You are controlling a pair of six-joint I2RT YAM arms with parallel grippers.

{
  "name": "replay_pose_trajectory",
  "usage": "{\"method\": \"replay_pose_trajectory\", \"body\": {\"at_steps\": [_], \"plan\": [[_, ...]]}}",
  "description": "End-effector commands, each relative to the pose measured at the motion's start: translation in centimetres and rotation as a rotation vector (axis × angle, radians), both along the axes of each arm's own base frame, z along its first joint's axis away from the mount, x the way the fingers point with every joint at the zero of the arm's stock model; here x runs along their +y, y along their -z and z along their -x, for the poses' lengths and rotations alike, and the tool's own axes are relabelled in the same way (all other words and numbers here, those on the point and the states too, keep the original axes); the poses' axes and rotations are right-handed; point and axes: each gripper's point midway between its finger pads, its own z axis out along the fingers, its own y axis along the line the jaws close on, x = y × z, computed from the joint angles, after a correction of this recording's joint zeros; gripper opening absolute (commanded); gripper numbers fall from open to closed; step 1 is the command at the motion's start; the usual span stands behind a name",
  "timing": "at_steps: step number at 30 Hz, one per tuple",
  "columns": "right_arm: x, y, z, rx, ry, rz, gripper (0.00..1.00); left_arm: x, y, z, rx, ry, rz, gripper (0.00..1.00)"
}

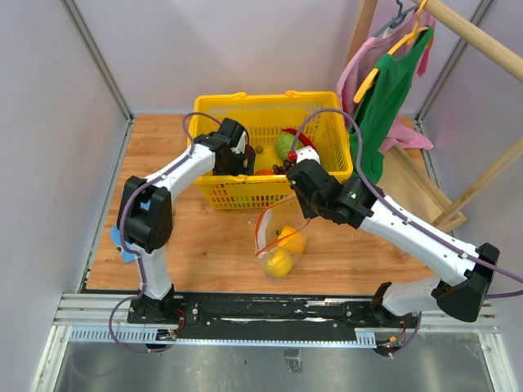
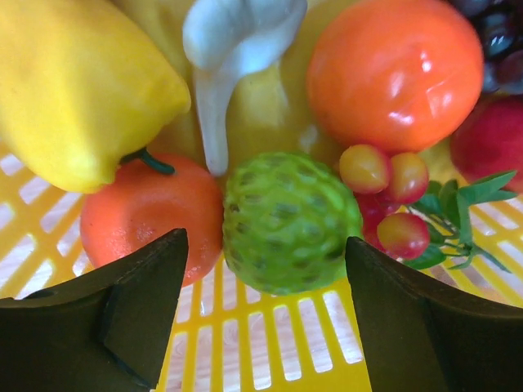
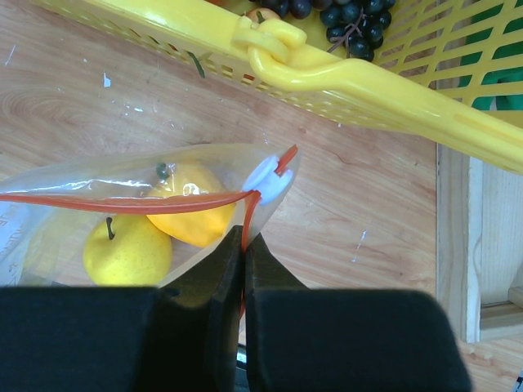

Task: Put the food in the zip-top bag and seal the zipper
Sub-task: Pick up the fake fruit from the bin.

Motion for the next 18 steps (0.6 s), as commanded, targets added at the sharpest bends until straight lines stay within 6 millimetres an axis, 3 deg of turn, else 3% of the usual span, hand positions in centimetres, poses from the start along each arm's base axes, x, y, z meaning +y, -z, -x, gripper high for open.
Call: {"method": "replay_pose_trajectory", "body": {"at_steps": [1,18], "plan": [[-0.4,-0.3,-0.7,-0.019,0.037,-0.01,0.05,-0.1,0.3,1.9,0.06,0.024,0.034,0.82],[-0.3,0.1,-0.7,-0.015,0.029,-0.001,0.06,-0.9,7.2,3.0,0.212,0.069,0.028,0.87]]}}
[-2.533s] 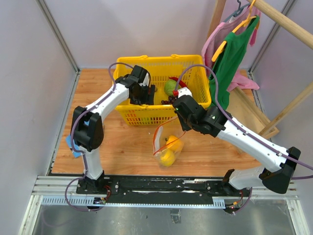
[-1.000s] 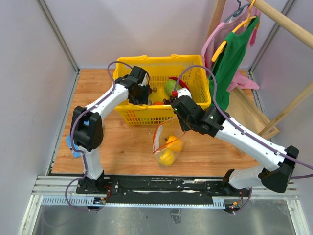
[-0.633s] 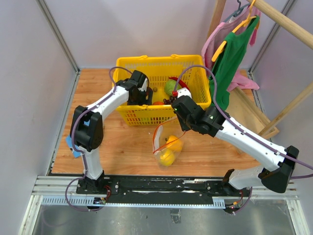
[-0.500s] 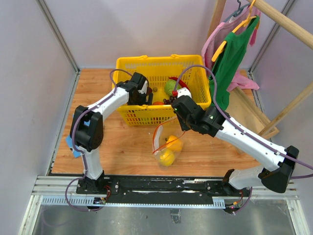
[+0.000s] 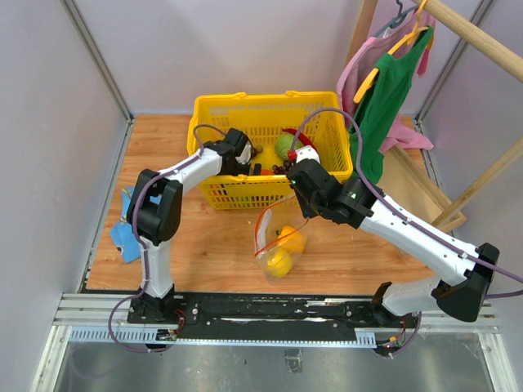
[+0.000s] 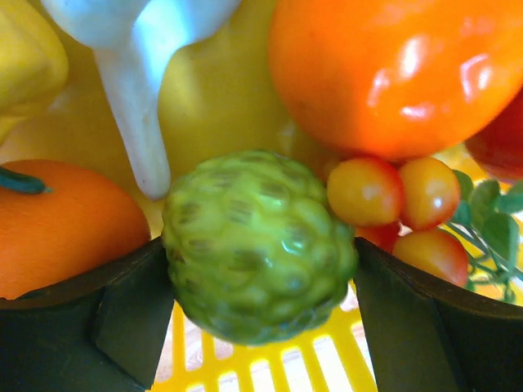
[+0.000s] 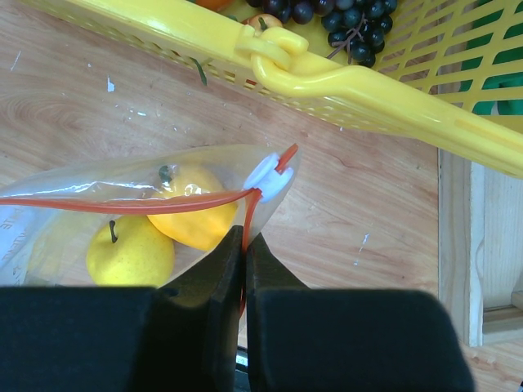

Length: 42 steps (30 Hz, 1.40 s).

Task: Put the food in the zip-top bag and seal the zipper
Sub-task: Pick up the fake fruit from the bin.

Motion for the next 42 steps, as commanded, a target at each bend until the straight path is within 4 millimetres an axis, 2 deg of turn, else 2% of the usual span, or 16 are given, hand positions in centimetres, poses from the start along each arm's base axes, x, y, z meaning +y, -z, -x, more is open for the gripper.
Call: {"method": "replay_pose_trajectory", "body": {"at_steps": [1,4,7,11,16,30,37,42], "plan": [[-0.6,0.3,-0.5,-0.008,0.031,0.009,0.06,0.8,2.7,0.9,0.061,0.018,-0.039,0.85],[-0.8,0.3,-0.4,-0.009,0.031,0.008,0.05,0.7,2.6,0.7,0.056,0.018,-0.039,0.75],[-0.9,0.2,-0.4,-0.015,0.036,0.009,0.06,0.7,1.1,0.3,0.016,0.012,-0.027,0.65],[-1.1,0.0,-0.5,-0.023,0.038,0.009,0.06,0.5,-2.4,-0.4,-0.069,-0.003,0.004,0.51],[-1.0,-0.4,-0.6,-0.031,0.035,0.004,0.05,0.4,-7.1,-0.9,-0.182,-0.015,0.053,0.42],[-0.7,-1.6,-0.8,-0.064,0.046,-0.053,0.02,0.8,-18.8,-0.2,-0.506,-0.062,0.216,0.32],[-0.5,-1.8,-0.9,-0.073,0.051,-0.076,0.02,-0.2,-23.8,2.0,-0.638,-0.031,0.369,0.28],[0.0,-1.6,-0.9,-0.062,0.047,-0.09,0.02,-1.9,-27.4,4.5,-0.737,0.047,0.472,0.27]]}}
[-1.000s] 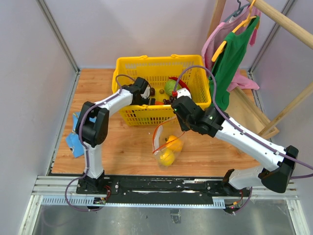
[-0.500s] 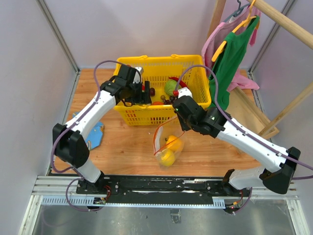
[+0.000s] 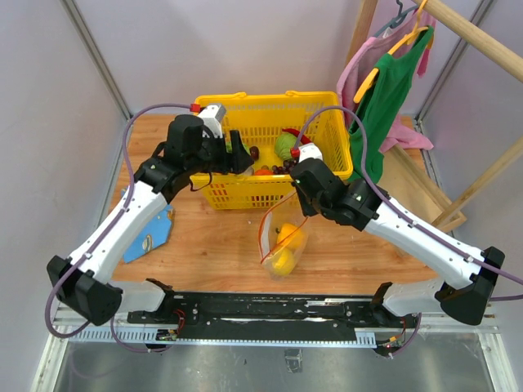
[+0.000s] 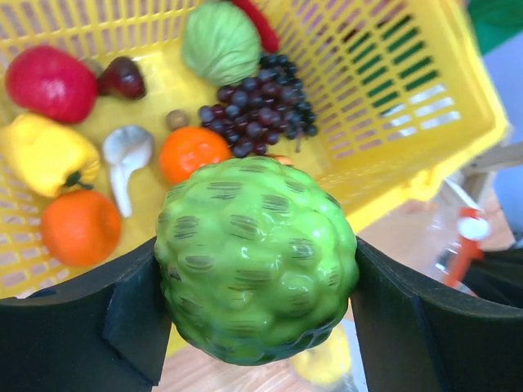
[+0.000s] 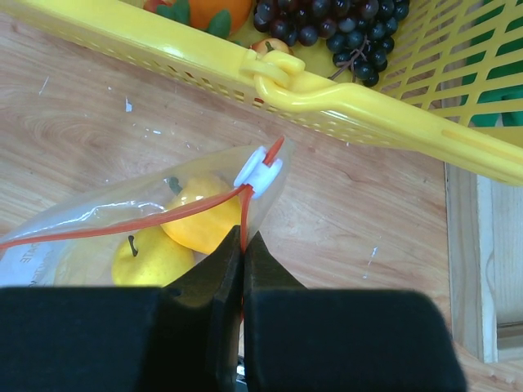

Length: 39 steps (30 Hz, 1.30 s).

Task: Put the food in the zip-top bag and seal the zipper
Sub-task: Pick up the fake fruit from the bin, then place the fake fruit in the zipper food storage bag.

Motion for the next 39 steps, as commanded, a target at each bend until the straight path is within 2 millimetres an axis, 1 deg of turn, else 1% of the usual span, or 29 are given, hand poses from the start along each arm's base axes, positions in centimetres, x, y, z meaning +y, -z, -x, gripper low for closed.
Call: {"method": "replay_pose_trajectory", "body": {"at_steps": [1,4,7,10,12,15,18,22,26,31,33,35,39], "plan": [[-0.2,-0.5,-0.7,-0.021,0.043,-0.036,0.02,-2.3,-4.8,2.4,-0.157,0.106,0.117,0.27],[0.1,-0.6,-0.7,-0.019,0.039,-0.048,0.02,-3.6,-6.1,4.5,-0.219,0.173,0.161,0.26],[0.5,-0.5,-0.8,-0.014,0.037,-0.054,0.02,-4.7,-7.0,6.7,-0.278,0.247,0.196,0.26],[0.8,-0.4,-0.9,-0.007,0.037,-0.059,0.02,-6.1,-8.0,9.3,-0.346,0.346,0.236,0.26],[0.9,-0.5,-0.9,-0.005,0.038,-0.064,0.01,-6.7,-8.2,10.7,-0.384,0.394,0.256,0.27],[1.2,-0.4,-1.0,-0.001,0.038,-0.074,0.01,-7.7,-7.9,12.3,-0.404,0.459,0.266,0.27],[1.4,-0.4,-1.0,0.004,0.039,-0.08,0.02,-9.0,-7.1,13.5,-0.398,0.519,0.249,0.27],[1.5,-0.4,-1.0,0.008,0.043,-0.088,0.02,-10.4,-4.9,14.3,-0.366,0.571,0.207,0.28],[1.5,-0.6,-1.0,0.003,0.049,-0.101,0.02,-11.0,-2.7,14.2,-0.329,0.568,0.172,0.3],[1.5,-0.8,-0.9,-0.005,0.051,-0.12,0.01,-11.2,0.3,14.2,-0.282,0.577,0.102,0.36],[1.5,-0.9,-0.9,-0.008,0.052,-0.124,0.02,-11.2,1.3,14.2,-0.266,0.577,0.07,0.4],[1.5,-0.9,-1.0,-0.01,0.054,-0.127,0.02,-11.1,2.3,14.1,-0.248,0.569,0.047,0.47],[1.6,-1.0,-1.0,-0.012,0.054,-0.129,0.03,-10.9,3.1,14.2,-0.233,0.572,0.023,0.61]]}}
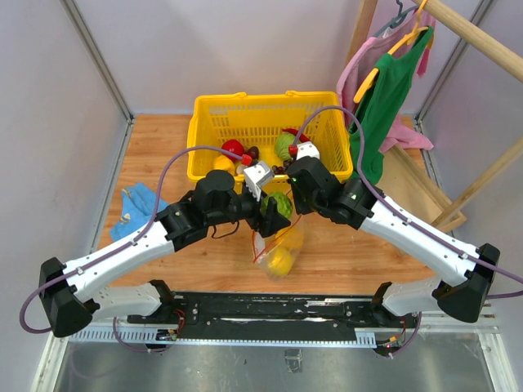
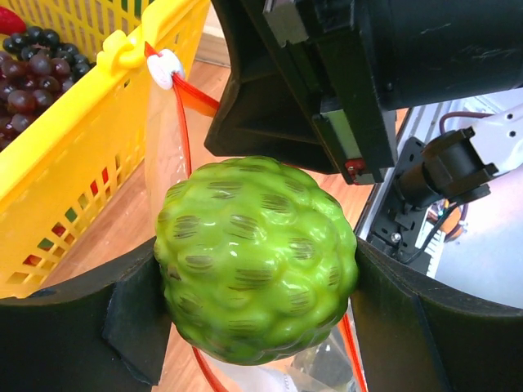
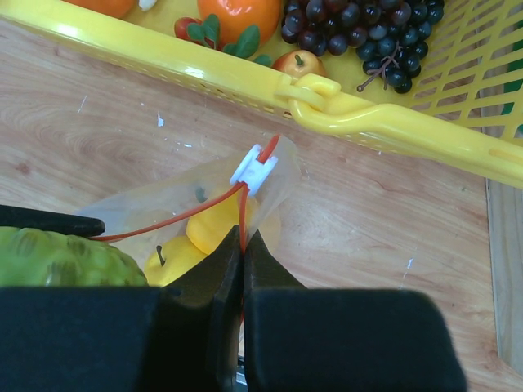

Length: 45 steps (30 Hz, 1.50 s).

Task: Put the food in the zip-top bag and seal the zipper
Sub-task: Place the fake fruit in the zipper food storage bag, then pick up the fake fruit from the bin.

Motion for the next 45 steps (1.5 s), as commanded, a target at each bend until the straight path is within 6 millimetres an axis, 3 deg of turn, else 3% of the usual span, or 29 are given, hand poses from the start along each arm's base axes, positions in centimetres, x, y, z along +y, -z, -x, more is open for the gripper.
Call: {"method": "replay_pose_trajectory", "body": {"at_steps": [1,8,14,21,31,36,45], "plan": [[-0.3,-1.1,-0.6,-0.026,0.039,-0.045,0.03,0.1,0.9,0.0,-0.023,0.003,-0.037,0.64],[-0.1,-1.0,-0.8,-0.029,0.036,-0.042,0.04,0.1,1.3,0.4,-0.032,0.023,-0.057,0.83],[0.0,-1.1,-0.9,-0.031,0.032,-0.04,0.04,0.2,1.2,0.3,-0.037,0.018,-0.062,0.9],[-0.1,-1.2,-1.0,-0.037,0.035,-0.044,0.04,1.2,0.0,-0.1,-0.043,-0.035,-0.069,0.91],[-0.5,-1.4,-1.0,-0.051,0.043,-0.057,0.04,5.3,-1.7,-1.5,-0.022,-0.264,-0.129,0.91],[-1.2,-1.6,-0.9,-0.07,0.06,-0.06,0.04,7.2,-2.5,-2.9,-0.006,-0.405,-0.18,0.9],[-1.9,-1.4,-0.5,-0.075,0.062,-0.054,0.04,8.5,-5.1,-6.7,-0.039,-0.552,-0.272,0.91]]}}
